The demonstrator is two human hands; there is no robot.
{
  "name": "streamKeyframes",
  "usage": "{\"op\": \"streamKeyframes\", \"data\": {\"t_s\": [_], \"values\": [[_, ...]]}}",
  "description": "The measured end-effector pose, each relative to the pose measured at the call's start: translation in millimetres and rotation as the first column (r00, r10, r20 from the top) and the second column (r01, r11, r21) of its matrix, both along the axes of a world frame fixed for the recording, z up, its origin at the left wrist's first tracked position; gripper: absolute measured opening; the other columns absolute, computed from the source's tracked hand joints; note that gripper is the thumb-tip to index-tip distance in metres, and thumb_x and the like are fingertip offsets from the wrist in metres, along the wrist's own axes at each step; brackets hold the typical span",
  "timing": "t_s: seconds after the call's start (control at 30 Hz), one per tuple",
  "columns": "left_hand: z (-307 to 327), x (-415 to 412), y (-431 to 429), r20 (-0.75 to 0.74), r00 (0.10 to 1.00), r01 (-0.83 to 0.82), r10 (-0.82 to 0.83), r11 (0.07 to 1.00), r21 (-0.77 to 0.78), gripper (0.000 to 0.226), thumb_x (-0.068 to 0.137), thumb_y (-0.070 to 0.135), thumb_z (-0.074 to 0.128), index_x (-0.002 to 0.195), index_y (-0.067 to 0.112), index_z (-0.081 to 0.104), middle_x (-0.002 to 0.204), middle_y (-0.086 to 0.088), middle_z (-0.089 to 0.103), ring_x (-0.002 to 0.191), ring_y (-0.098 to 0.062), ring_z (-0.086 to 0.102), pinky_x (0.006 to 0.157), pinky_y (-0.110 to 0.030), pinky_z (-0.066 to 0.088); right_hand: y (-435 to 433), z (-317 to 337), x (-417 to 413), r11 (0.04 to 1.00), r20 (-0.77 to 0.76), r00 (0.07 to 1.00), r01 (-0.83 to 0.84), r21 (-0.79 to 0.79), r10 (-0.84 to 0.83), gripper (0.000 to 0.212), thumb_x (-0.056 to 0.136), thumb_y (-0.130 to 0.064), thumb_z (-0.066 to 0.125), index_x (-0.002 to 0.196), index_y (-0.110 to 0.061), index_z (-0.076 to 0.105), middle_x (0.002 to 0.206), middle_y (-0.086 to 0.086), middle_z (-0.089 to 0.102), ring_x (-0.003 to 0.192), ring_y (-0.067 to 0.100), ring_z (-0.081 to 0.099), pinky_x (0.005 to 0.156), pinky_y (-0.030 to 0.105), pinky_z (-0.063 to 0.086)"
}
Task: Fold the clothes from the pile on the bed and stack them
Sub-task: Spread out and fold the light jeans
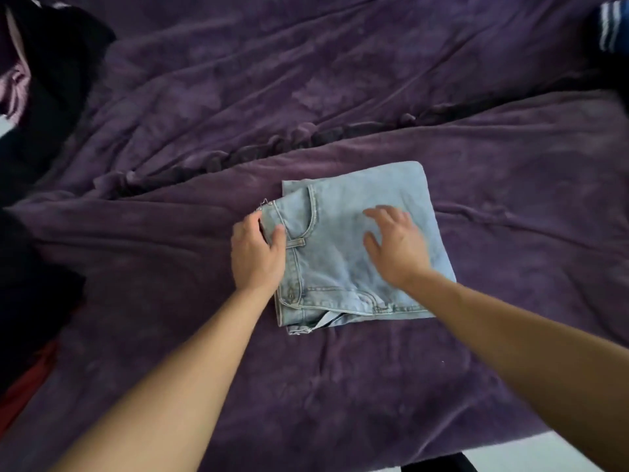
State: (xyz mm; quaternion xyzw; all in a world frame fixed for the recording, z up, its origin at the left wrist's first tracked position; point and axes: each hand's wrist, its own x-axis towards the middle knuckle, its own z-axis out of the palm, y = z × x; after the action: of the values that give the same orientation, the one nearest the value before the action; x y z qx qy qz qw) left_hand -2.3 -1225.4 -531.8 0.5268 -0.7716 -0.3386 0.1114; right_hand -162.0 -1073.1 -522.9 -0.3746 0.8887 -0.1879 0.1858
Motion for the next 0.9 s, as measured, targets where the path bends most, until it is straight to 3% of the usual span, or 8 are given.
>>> {"op": "streamKeyframes", "data": {"t_s": [0.13, 0.27, 0.33, 0.47, 0.53, 0.63, 0.7, 0.9], "values": [[-24.8, -47.4, -11.9, 0.188, 0.967, 0.185, -0.175, 0.982, -0.038, 0.069, 0.086, 0.051, 0.058, 0.141, 0.015, 0.036, 0.14, -0.017, 0.041, 0.129, -0.035, 0.037, 0.1, -0.047, 0.036, 18.5, -13.1, -75.5, 0.963, -0.051, 0.982, 0.19, 0.19, -0.184, 0.064, 0.088, -0.039, 0.06, 0.144, -0.019, 0.036, 0.147, 0.009, 0.036, 0.134, 0.033, 0.033, 0.1, 0.049, 0.038], [-42.0, -82.3, -30.3, 0.263, 0.958, 0.071, -0.116, 0.982, 0.177, 0.088, 0.081, 0.065, 0.055, 0.148, 0.02, 0.023, 0.147, -0.016, 0.035, 0.133, -0.035, 0.034, 0.107, -0.045, 0.03, 9.3, -34.4, -112.7, 0.906, 0.165, 0.905, 0.35, 0.24, -0.393, 0.092, 0.084, -0.06, 0.059, 0.152, -0.019, 0.014, 0.154, 0.009, 0.027, 0.137, 0.032, 0.032, 0.107, 0.047, 0.032], [-53.4, -96.3, -28.2, 0.315, 0.946, 0.036, -0.08, 0.989, 0.145, 0.087, 0.08, 0.067, 0.054, 0.148, 0.02, 0.025, 0.147, -0.013, 0.037, 0.133, -0.035, 0.033, 0.107, -0.046, 0.028, 7.3, -56.5, -116.7, 0.889, 0.272, 0.851, 0.394, 0.234, -0.449, 0.095, 0.083, -0.062, 0.059, 0.152, -0.016, 0.012, 0.151, 0.011, 0.032, 0.135, 0.033, 0.037, 0.106, 0.043, 0.033], [-62.7, -104.1, -16.4, 0.302, 0.953, -0.014, -0.025, 0.992, 0.127, 0.09, 0.079, 0.062, 0.061, 0.147, 0.013, 0.028, 0.148, -0.011, 0.039, 0.134, -0.032, 0.038, 0.109, -0.046, 0.031, 18.1, -82.8, -113.8, 0.9, 0.288, 0.853, 0.402, 0.172, -0.436, 0.089, 0.083, -0.059, 0.061, 0.149, -0.016, 0.022, 0.143, 0.009, 0.043, 0.126, 0.031, 0.047, 0.099, 0.042, 0.039], [-58.5, -102.5, -12.5, 0.272, 0.962, -0.07, 0.023, 0.984, 0.165, 0.086, 0.075, 0.06, 0.067, 0.141, 0.011, 0.041, 0.14, -0.012, 0.049, 0.127, -0.031, 0.047, 0.105, -0.043, 0.039, 25.9, -82.4, -117.3, 0.907, 0.325, 0.847, 0.394, 0.151, -0.422, 0.083, 0.082, -0.059, 0.063, 0.145, -0.016, 0.029, 0.135, 0.009, 0.052, 0.121, 0.031, 0.051, 0.096, 0.04, 0.041], [-38.2, -103.8, -2.8, 0.261, 0.965, -0.052, 0.014, 0.989, 0.14, 0.055, 0.071, 0.061, 0.07, 0.101, 0.015, 0.064, 0.102, -0.006, 0.068, 0.097, -0.029, 0.064, 0.082, -0.04, 0.052, 40.4, -68.5, -121.6, 0.921, 0.377, 0.841, 0.363, 0.14, -0.389, 0.07, 0.082, -0.056, 0.065, 0.133, -0.016, 0.039, 0.122, 0.009, 0.06, 0.112, 0.032, 0.055, 0.088, 0.039, 0.043], [-18.2, -108.0, 11.2, 0.278, 0.96, 0.01, -0.042, 0.993, 0.114, 0.045, 0.072, 0.06, 0.069, 0.088, 0.019, 0.06, 0.093, -0.005, 0.068, 0.089, -0.03, 0.064, 0.076, -0.039, 0.051, 56.8, -54.9, -122.2, 0.918, 0.411, 0.822, 0.373, 0.134, -0.394, 0.061, 0.082, -0.054, 0.065, 0.124, -0.014, 0.043, 0.116, 0.008, 0.061, 0.108, 0.033, 0.056, 0.081, 0.037, 0.042], [43.6, -116.7, 84.3, 0.237, 0.943, 0.218, -0.235, 0.971, 0.095, 0.04, 0.074, 0.054, 0.071, 0.087, 0.022, 0.051, 0.085, -0.002, 0.067, 0.085, -0.029, 0.063, 0.069, -0.039, 0.049, 145.3, -10.0, -111.9, 0.835, 0.521, 0.672, 0.523, 0.17, -0.526, 0.052, 0.079, -0.051, 0.071, 0.11, -0.017, 0.048, 0.105, 0.001, 0.061, 0.1, 0.026, 0.059, 0.081, 0.038, 0.049]]}}
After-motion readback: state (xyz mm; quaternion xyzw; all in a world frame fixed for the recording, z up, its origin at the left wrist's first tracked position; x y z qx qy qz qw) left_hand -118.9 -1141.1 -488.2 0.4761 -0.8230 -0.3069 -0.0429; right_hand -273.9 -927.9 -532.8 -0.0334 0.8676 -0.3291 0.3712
